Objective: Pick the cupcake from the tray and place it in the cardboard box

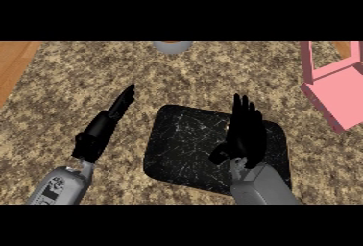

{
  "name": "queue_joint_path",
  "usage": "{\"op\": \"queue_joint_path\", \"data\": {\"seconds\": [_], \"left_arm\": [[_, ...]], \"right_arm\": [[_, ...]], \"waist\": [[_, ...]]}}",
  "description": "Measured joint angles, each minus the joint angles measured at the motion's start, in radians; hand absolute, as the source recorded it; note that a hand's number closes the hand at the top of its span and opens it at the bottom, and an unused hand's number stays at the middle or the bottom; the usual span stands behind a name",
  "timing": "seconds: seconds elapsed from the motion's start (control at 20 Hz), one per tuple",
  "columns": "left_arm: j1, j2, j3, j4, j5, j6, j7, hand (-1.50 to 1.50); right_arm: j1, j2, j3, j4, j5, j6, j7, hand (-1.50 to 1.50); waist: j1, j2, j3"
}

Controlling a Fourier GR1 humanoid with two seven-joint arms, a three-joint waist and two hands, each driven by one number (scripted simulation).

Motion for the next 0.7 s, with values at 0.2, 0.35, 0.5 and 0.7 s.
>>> {"op": "queue_joint_path", "data": {"seconds": [0.2, 0.35, 0.5, 0.7], "left_arm": [[0.017, -0.01, 0.016, -0.024, -0.02, -0.013, 0.017, 0.0], [0.015, -0.025, 0.029, -0.038, -0.032, -0.023, 0.039, 0.0], [0.019, -0.039, 0.04, -0.034, -0.044, -0.036, 0.036, 0.0], [0.017, -0.036, 0.07, -0.032, -0.045, -0.07, 0.034, 0.0]], "right_arm": [[0.008, -0.001, -0.002, 0.012, 0.001, -0.007, -0.007, -1.5], [0.015, 0.0, -0.005, 0.029, -0.011, -0.009, -0.013, -1.5], [0.013, 0.001, 0.0, 0.057, -0.029, -0.014, -0.013, -1.5], [-0.001, 0.002, -0.014, 0.104, -0.049, -0.019, -0.018, -1.5]], "waist": [[0.0, 0.0, 0.0], [0.0, 0.0, 0.0], [0.001, 0.0, 0.0], [0.001, 0.0, 0.0]]}}
